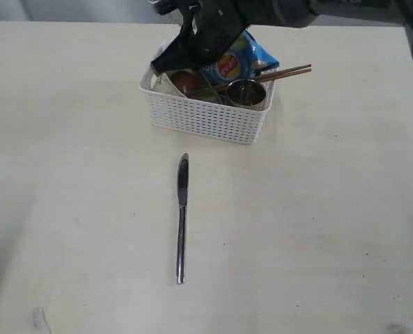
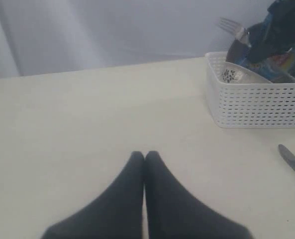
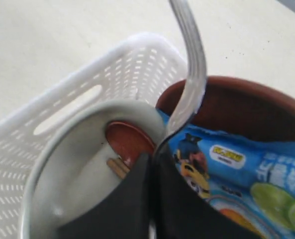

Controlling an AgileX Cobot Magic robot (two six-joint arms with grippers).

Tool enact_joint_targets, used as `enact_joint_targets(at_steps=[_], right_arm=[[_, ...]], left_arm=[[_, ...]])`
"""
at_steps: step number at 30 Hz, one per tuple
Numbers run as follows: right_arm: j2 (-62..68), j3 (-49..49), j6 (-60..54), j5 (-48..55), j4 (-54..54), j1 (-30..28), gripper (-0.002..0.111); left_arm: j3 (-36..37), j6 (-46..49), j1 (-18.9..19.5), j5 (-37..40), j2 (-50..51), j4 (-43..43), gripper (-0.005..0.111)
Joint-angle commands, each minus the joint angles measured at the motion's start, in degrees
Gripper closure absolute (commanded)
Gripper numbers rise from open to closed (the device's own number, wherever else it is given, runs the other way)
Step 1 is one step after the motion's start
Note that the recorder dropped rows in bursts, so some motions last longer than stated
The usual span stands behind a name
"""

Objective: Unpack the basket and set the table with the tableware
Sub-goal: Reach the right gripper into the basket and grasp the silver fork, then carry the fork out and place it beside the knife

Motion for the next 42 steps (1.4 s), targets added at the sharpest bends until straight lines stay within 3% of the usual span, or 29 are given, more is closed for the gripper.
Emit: enact_joint_targets(at_steps=[1,9,16,20,25,32,36,42], right_arm=[[-3.3,-0.2,-0.5,0.1,0.8,0.2,0.109],[-10.5,-0.2,-0.5,1.9,7.1,0.2,0.109],[-17.9,-0.1,-0.5,13.4,14.7,0.2,0.109],[-22.9,5.5,-4.3,18.2,21.4,0.8,0.109],[-30.7,20.8,-4.0,11.7,27.8,1.1,0.109],[-37.2,47.6,-7.3,-8.5,46.4,4.7,0.109],[-31.2,51.0,-7.3,-12.8,49.8,8.5,0.109],[-21.3,48.7,-9.4,-15.1,53.5,8.8,0.109]], left_arm=[[0.1,-0.2,0.1,-0.2,-0.2,0.0,0.107],[0.1,-0.2,0.1,-0.2,-0.2,0.0,0.107],[0.1,-0.2,0.1,-0.2,-0.2,0.0,0.107],[0.1,-0.2,0.1,-0.2,-0.2,0.0,0.107],[0.1,-0.2,0.1,-0.2,-0.2,0.0,0.107],[0.1,-0.2,0.1,-0.2,-0.2,0.0,0.107],[0.1,-0.2,0.1,-0.2,-0.2,0.0,0.107],[0.1,-0.2,0.1,-0.2,-0.2,0.0,0.107]])
